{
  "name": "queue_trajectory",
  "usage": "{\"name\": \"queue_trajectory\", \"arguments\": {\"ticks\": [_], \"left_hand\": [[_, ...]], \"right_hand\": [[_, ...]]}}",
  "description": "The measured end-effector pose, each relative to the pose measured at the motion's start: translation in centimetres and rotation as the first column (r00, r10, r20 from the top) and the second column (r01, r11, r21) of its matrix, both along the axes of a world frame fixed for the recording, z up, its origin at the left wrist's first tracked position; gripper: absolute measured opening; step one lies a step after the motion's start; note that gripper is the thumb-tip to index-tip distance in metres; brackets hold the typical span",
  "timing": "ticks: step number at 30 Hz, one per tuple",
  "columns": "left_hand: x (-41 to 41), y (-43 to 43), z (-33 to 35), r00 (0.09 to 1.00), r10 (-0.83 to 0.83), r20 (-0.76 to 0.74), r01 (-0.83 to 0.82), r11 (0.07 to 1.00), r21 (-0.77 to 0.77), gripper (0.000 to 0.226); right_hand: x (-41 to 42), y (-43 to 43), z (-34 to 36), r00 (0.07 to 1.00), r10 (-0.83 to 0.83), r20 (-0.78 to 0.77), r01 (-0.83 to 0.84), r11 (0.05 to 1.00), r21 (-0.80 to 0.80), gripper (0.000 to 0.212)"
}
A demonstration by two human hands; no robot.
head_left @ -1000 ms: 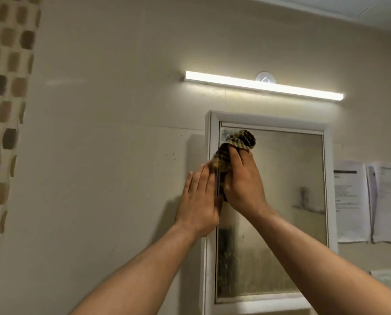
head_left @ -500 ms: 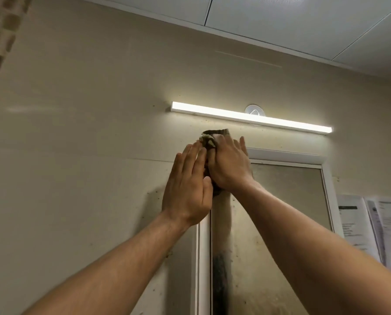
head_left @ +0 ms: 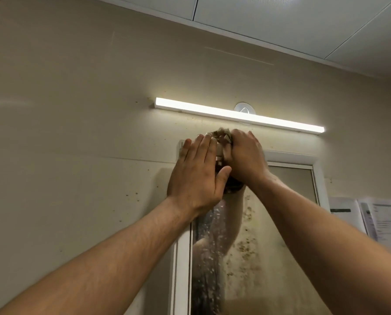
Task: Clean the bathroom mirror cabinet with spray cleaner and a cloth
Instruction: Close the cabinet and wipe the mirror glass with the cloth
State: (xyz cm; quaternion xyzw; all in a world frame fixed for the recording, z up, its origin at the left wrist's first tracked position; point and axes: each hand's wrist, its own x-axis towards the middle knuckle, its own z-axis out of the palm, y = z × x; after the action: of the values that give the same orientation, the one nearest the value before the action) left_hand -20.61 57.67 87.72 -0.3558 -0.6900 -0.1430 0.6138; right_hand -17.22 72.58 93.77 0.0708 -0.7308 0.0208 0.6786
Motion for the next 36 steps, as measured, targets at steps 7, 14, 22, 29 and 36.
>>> {"name": "queue_trajectory", "arguments": {"ticks": [7, 14, 22, 29, 36], "left_hand": [[0.0, 0.2, 0.2, 0.995, 0.095, 0.039, -0.095, 0.995, -0.008, 0.082], [0.5, 2.4, 0.4, 0.984, 0.176, -0.022, -0.177, 0.980, -0.091, 0.080], [1.5, 5.6, 0.4, 0.969, 0.243, -0.040, -0.247, 0.951, -0.185, 0.083], [2.2, 4.9, -1.2, 0.974, 0.222, -0.046, -0.226, 0.958, -0.178, 0.082], [3.9, 6.6, -6.9, 0.994, 0.107, -0.033, -0.112, 0.951, -0.287, 0.080]], "right_hand": [[2.7, 9.3, 0.7, 0.982, -0.183, 0.050, 0.188, 0.918, -0.348, 0.046], [1.2, 8.8, 0.1, 0.979, -0.186, -0.081, 0.168, 0.968, -0.186, 0.035], [3.6, 17.4, -0.1, 0.943, -0.288, -0.165, 0.197, 0.886, -0.420, 0.056], [2.6, 18.0, -1.1, 0.944, -0.277, -0.181, 0.076, 0.715, -0.695, 0.047], [2.5, 17.7, -10.7, 0.957, -0.286, -0.058, 0.095, 0.496, -0.863, 0.056]]}}
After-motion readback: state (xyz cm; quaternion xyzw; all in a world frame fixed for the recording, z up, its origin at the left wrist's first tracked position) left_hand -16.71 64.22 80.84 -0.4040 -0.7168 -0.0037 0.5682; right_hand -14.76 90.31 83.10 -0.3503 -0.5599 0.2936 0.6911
